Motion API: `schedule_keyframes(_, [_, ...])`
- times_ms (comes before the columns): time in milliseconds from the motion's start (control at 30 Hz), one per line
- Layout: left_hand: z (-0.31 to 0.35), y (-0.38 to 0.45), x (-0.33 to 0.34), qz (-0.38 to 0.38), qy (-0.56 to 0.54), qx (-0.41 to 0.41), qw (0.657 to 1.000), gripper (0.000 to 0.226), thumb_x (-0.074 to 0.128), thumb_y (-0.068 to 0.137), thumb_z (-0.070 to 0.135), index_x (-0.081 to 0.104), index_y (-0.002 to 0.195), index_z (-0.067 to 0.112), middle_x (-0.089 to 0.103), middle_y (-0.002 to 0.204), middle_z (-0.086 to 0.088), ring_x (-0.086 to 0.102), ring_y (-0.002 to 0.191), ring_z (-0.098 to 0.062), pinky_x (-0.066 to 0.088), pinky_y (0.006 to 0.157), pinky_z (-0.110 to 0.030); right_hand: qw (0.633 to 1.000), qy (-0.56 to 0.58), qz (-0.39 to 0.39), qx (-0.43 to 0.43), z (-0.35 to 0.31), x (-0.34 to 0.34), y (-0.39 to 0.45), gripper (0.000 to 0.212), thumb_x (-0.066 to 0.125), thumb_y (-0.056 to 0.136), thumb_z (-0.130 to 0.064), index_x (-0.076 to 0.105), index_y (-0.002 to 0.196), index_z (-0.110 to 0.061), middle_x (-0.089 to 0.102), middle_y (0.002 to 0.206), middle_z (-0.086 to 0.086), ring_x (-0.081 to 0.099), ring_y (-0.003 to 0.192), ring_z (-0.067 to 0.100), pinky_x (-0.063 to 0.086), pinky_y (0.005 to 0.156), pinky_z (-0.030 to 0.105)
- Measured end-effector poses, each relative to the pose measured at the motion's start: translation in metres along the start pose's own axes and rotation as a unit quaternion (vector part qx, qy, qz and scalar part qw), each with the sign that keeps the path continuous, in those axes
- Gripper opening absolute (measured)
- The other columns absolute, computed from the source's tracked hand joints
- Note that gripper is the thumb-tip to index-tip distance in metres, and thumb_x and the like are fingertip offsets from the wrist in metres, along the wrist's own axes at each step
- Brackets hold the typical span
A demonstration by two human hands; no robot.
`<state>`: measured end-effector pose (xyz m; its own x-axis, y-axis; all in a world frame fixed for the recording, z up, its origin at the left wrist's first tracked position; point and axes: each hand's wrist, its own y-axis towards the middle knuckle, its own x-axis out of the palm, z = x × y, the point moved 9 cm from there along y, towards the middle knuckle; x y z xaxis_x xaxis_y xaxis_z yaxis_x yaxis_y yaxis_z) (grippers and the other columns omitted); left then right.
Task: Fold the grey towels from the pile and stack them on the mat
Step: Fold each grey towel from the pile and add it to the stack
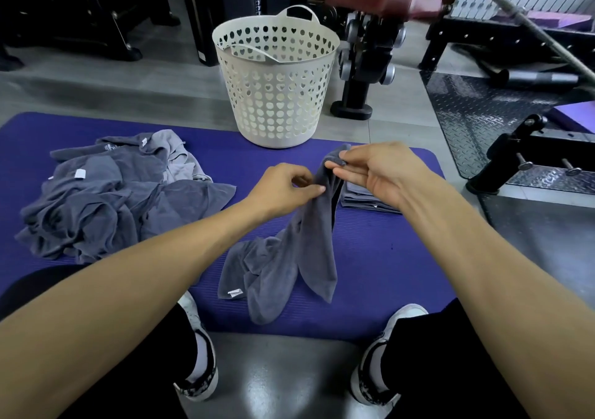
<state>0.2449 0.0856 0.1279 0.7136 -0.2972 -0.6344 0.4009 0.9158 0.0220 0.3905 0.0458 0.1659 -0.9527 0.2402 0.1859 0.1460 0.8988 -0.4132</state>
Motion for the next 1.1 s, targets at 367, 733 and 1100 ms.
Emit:
schedule_keyframes(367, [-0.005,0.002,-0.033,0.018,-0.095,-0.027,0.995,0.015,0.061,0.095,0.02,0.076,0.092,0.019,0.072,0.079,0.01,0.062,0.073,-0.001,0.05,0.075,-0.02,0.991,-0.083,0.08,-0.074,-0.015,-0.028,0.006,0.02,0.051,0.092,0.011,0.06,0.089,-0.006,0.064,0.08,0.013,0.071,0.065,0.017,0.058,0.062,0.023])
schedule_keyframes(733, [0.01,-0.002,-0.04,-0.094,-0.125,-0.025,0.987,0.019,0.055,0.1,0.016,0.074,0.1,0.013,0.074,0.091,0.002,0.064,0.08,0.001,0.049,0.076,-0.013,0.701,-0.611,-0.006,-0.368,-0.02,0.04,-0.014,0.026,0.067,0.088,-0.039,0.064,0.092,-0.013,0.053,0.089,-0.001,0.049,0.083,0.016,0.044,0.076,0.034])
schedule_keyframes(1100, [-0.026,-0.009,-0.018,-0.028,0.081,-0.051,0.995,0.019,0.072,0.085,0.032,0.057,0.076,0.026,0.058,0.069,0.006,0.051,0.062,-0.006,0.038,0.058,-0.022,0.887,-0.408,-0.008,-0.215,-0.031,0.012,-0.006,0.03,0.073,0.084,-0.024,0.064,0.077,0.003,0.052,0.059,0.0,0.044,0.051,0.007,0.038,0.054,0.018])
